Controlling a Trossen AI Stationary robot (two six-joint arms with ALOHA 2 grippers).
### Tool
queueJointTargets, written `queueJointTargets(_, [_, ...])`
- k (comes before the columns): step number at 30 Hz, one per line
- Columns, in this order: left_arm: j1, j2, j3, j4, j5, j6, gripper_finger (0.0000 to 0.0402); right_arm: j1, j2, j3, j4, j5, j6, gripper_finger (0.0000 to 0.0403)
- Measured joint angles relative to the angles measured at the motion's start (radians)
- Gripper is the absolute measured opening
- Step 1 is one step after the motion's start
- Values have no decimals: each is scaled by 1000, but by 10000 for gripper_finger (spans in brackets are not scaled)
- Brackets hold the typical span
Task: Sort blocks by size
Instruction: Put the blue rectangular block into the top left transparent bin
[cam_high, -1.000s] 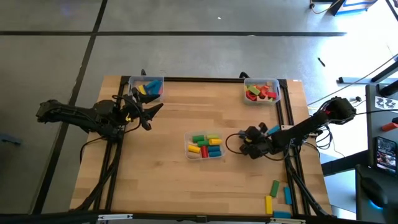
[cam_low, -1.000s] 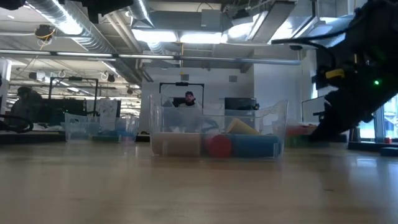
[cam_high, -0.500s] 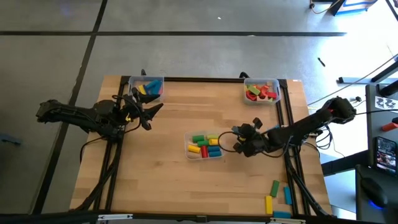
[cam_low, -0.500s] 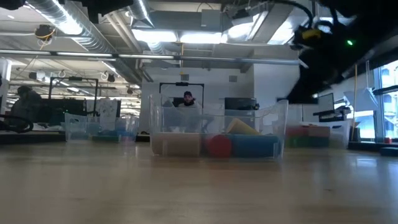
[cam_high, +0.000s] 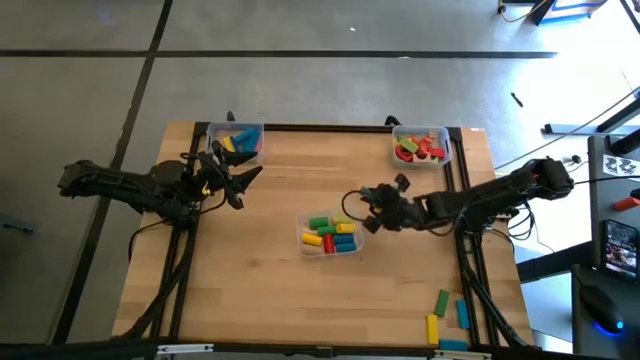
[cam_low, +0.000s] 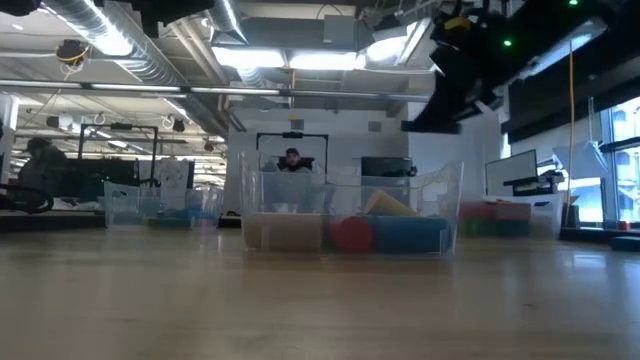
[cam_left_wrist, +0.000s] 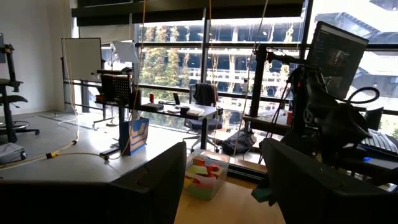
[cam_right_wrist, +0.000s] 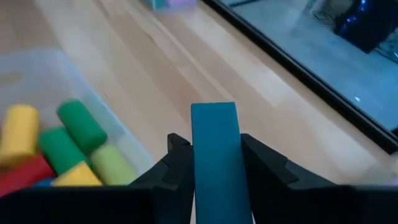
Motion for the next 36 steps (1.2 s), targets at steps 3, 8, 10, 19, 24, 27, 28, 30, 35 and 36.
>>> queueJointTargets(3, [0,0,0,0,0,0,210,-41,1,0,106,-40,-62,110])
queueJointTargets(8, [0,0,0,1,0,0,210,-119,64,0,336,-146,-187,111])
queueJointTargets(10, [0,0,0,-1,0,0,210,-153,106,0,433,-194,-222,111])
queueJointTargets(19, [0,0,0,7,0,2,210,-280,334,99,739,-378,-331,111])
queueJointTargets(24, [0,0,0,6,0,5,210,-330,485,272,734,-445,-393,111])
queueJointTargets(27, [0,0,0,3,0,13,210,-356,577,386,733,-477,-422,111])
queueJointTargets(28, [0,0,0,5,0,13,210,-365,608,426,733,-485,-425,111])
queueJointTargets(30, [0,2,0,4,0,13,210,-381,669,502,732,-497,-426,111])
queueJointTargets(35, [0,2,0,5,0,12,210,-420,818,695,731,-532,-424,111])
queueJointTargets(36, [0,2,0,6,0,12,210,-426,846,733,730,-543,-424,111])
